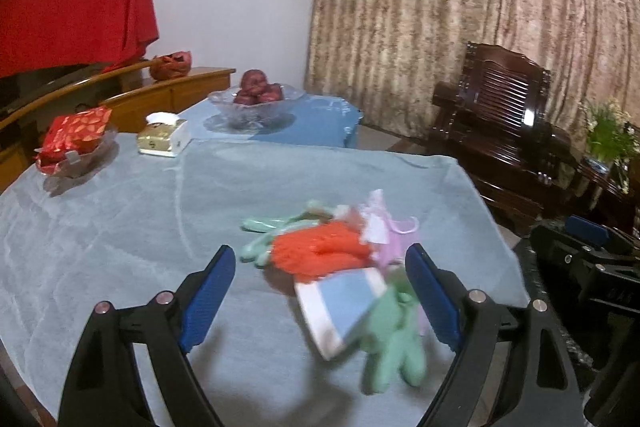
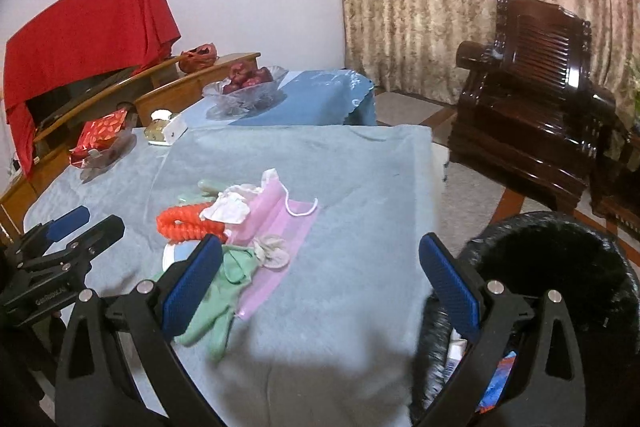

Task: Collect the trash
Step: 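Move both tools back over the remaining trash on the table, then grasp the green rubber glove with the right gripper and lift it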

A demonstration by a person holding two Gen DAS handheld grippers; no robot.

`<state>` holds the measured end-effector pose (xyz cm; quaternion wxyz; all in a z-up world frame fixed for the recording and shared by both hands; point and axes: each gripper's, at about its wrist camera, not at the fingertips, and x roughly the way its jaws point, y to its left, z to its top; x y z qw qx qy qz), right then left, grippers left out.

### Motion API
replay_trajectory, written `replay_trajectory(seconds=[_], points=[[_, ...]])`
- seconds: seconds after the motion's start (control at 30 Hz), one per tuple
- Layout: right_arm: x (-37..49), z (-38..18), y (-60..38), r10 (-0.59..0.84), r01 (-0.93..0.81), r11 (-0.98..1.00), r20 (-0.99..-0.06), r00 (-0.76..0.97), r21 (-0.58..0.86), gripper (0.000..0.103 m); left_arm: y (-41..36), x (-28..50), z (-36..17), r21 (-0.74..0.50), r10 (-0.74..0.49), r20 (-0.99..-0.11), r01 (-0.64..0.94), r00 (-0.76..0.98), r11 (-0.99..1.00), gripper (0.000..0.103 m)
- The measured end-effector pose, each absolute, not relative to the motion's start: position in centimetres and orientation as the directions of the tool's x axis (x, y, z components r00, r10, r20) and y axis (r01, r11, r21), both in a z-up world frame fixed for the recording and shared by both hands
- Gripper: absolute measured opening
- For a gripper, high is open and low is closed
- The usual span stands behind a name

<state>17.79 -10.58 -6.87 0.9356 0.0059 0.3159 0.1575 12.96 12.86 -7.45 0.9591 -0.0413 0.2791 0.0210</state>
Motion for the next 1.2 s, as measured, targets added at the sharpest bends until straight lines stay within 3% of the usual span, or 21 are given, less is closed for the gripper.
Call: replay_trajectory(seconds=[0.97,1.03,1.1,1.2], points=[[18.8,-13.6,-1.6,0.406,-0.436,0.888,-0.696,0.593,0.146,0.096,18.4,14.5,-12.6,-0.065,0.069,-0.629,-0.141,0.775,0.988,0.084],[19.0,-14.1,-1.2,0.412,-0.439,0.885,-0.702,0.582,0.155,0.093,18.7,14.5,-12.8,-0.067,0.07,-0.63,-0.144,0.773,0.987,0.084],[19.4,-14.7,-0.7,0.421,-0.443,0.88,-0.716,0.557,0.174,0.082,18.8,14.4,-12.8,-0.068,0.071,-0.631,-0.146,0.773,0.987,0.084],[19.7,-15.4,-0.3,0.43,-0.447,0.874,-0.73,0.532,0.189,0.073,19.1,14.5,-12.7,-0.07,0.073,-0.63,-0.15,0.773,0.986,0.084]])
